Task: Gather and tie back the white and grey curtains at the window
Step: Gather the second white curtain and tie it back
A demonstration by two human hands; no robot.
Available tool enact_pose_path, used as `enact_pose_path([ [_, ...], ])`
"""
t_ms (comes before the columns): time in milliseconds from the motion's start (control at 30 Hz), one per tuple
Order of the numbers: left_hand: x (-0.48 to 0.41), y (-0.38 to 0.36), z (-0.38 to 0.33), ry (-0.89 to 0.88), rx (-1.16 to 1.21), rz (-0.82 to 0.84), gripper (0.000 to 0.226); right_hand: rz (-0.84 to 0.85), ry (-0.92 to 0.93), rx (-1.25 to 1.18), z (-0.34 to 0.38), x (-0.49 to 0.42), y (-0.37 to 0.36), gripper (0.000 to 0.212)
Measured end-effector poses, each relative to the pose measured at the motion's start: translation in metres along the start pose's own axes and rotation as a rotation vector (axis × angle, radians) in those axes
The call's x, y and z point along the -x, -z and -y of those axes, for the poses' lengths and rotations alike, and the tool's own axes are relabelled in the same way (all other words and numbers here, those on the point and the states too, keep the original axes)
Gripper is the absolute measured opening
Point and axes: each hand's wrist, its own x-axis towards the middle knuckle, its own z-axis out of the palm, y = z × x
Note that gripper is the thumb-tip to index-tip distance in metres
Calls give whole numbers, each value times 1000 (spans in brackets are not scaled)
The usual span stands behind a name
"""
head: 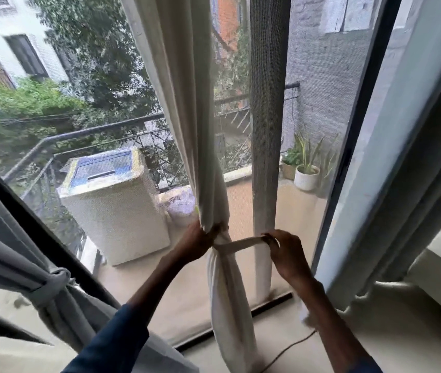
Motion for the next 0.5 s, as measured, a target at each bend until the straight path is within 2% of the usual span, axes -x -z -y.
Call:
enact_pose_path([
  [133,11,1,-7,-33,164,57,19,49,-65,281,-3,-9,0,22],
  [233,21,2,-13,-34,337,54,27,142,-265,223,-10,-10,-1,24],
  [300,28,4,-17,5,451,38,39,226,-417,-3,-16,-8,-4,24],
  [400,35,2,-17,41,556,35,37,337,-672,-568,-14,-1,-7,20],
  [500,39,0,-19,33,498,25,33,289,-770,-891,-7,5,-9,22],
])
